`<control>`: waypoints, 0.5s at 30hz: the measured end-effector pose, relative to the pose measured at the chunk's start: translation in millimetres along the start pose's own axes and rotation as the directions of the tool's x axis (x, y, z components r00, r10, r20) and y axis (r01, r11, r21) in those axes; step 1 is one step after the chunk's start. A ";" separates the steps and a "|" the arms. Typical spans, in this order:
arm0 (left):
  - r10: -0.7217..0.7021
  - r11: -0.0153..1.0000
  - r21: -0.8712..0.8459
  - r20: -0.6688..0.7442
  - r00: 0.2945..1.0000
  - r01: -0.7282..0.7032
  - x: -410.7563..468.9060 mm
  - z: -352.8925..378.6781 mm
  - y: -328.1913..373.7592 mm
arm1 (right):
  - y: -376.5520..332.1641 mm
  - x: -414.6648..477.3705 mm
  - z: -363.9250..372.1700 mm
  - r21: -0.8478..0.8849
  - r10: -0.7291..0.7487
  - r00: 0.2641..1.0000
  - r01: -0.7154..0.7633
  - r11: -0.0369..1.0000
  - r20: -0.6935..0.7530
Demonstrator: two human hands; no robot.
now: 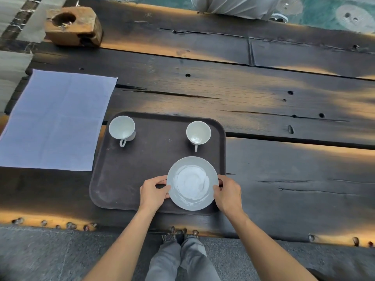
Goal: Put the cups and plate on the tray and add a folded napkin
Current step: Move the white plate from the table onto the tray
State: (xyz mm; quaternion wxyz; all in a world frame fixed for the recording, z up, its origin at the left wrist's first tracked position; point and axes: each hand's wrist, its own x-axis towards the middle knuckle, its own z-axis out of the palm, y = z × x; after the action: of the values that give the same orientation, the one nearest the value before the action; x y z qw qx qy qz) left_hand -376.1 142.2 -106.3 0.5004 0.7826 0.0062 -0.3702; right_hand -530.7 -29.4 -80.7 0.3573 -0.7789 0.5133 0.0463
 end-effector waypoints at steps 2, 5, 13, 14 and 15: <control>0.001 1.000 -0.004 -0.001 1.000 -0.001 -0.8 1.0 0.1 | -1.0 0.8 -1.0 -0.005 -0.004 1.000 0.004 1.000 0.000; 0.008 1.000 -0.005 0.001 1.000 -0.008 -1.5 2.1 -0.3 | -1.9 1.2 -2.0 -0.022 -0.011 1.000 0.010 1.000 -0.004; 0.007 1.000 0.003 -0.001 1.000 -0.007 -3.9 3.3 -1.2 | -6.6 -3.5 -1.5 -0.024 -0.002 1.000 0.002 1.000 -0.011; 0.006 1.000 0.003 -0.003 1.000 -0.006 -4.4 3.1 -1.4 | -7.8 -3.9 -1.9 -0.027 0.001 1.000 -0.001 1.000 -0.002; 0.006 1.000 0.003 -0.005 1.000 -0.006 -4.7 3.3 -1.5 | -9.1 -4.3 -2.3 -0.033 0.002 1.000 -0.002 0.999 0.006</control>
State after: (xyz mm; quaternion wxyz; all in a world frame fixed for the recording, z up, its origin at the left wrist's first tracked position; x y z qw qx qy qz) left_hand -381.9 142.0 -105.4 0.5002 0.7843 0.0046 -0.3670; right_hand -525.8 -25.5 -72.5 0.3458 -0.7842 0.5120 0.0577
